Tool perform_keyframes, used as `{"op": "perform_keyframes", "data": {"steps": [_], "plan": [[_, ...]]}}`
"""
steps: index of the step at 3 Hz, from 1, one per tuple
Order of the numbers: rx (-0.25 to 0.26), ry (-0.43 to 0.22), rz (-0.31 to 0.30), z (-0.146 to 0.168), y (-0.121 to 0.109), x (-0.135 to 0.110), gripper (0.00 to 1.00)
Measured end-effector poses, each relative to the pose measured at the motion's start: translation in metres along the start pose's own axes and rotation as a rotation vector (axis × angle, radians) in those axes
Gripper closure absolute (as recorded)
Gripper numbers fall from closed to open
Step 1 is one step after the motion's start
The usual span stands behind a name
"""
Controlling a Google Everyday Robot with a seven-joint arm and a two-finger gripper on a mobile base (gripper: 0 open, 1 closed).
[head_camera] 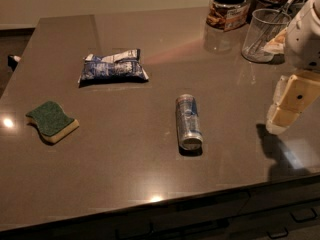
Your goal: Place redbull can upright
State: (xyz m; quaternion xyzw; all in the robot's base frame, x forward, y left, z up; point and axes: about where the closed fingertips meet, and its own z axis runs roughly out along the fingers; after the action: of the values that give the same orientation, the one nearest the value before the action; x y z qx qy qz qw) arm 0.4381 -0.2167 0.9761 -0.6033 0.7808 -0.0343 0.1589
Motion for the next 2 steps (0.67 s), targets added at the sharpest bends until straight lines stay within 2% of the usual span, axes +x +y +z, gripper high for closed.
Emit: {"op": "perform_keyframes", "data": {"steps": [1, 2], "plan": [[0.0, 0.0, 0.0, 0.0, 0.0, 0.0, 0.0], [-0.012, -0.004, 0.056, 0.0067, -0.0035, -0.0065, 0.0]]}}
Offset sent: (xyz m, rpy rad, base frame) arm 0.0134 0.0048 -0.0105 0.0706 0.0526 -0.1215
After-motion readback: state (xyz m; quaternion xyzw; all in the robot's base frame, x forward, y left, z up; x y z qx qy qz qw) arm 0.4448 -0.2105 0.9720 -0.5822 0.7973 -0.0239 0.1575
